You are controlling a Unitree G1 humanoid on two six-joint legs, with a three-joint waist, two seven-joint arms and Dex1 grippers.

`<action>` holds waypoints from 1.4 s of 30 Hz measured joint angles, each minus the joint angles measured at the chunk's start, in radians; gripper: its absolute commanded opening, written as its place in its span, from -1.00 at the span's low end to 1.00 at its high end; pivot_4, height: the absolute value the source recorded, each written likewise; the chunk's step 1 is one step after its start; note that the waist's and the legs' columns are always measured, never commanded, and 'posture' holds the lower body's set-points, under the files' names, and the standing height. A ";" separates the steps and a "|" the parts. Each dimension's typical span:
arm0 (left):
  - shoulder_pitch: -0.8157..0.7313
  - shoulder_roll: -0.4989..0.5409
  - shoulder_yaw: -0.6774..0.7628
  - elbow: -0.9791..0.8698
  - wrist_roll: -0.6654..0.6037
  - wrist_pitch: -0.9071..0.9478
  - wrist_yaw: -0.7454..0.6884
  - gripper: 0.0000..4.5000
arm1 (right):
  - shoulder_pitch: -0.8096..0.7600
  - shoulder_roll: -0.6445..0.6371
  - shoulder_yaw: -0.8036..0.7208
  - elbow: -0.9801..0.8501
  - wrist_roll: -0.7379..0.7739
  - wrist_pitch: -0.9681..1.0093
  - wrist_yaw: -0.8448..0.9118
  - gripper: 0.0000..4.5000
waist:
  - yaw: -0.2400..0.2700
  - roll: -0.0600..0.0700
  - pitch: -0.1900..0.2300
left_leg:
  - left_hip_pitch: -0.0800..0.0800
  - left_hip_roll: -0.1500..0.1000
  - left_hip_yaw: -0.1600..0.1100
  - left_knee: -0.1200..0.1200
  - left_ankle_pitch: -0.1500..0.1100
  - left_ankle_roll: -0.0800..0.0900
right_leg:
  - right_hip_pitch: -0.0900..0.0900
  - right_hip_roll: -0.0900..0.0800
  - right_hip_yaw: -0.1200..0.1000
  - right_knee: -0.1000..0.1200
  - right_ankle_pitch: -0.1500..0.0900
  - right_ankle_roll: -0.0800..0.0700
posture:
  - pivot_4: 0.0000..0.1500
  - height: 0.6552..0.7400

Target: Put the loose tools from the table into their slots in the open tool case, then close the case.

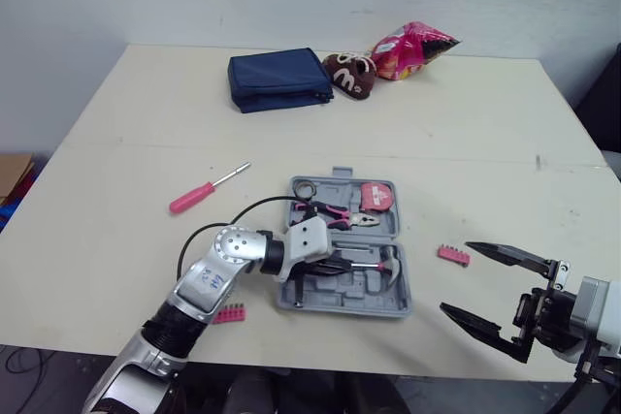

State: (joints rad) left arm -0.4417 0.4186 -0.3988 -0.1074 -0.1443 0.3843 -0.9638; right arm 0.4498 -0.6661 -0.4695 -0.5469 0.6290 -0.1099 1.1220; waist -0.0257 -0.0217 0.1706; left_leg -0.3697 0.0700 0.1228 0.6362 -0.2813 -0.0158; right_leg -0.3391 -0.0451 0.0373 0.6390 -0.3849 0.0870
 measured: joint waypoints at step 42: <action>-0.153 0.004 -0.192 0.059 0.131 0.157 -0.020 -0.98 | 0.003 0.012 0.002 -0.025 -0.013 0.001 -0.065 1.00 | 0.000 -0.002 -0.042 | 0.027 0.004 -0.003 -0.010 -0.016 0.005 | 0.038 -0.004 -0.005 -0.018 -0.014 -0.026 | 1.00 1.00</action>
State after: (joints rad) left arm -0.5947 0.4225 -0.5911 -0.0486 -0.0129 0.5415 -0.9840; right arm 0.4530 -0.6537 -0.4670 -0.5714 0.6162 -0.1086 1.0573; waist -0.0257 -0.0234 0.1281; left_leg -0.3425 0.0738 0.1203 0.6262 -0.2973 -0.0112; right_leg -0.3006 -0.0488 0.0324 0.6206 -0.3989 0.0608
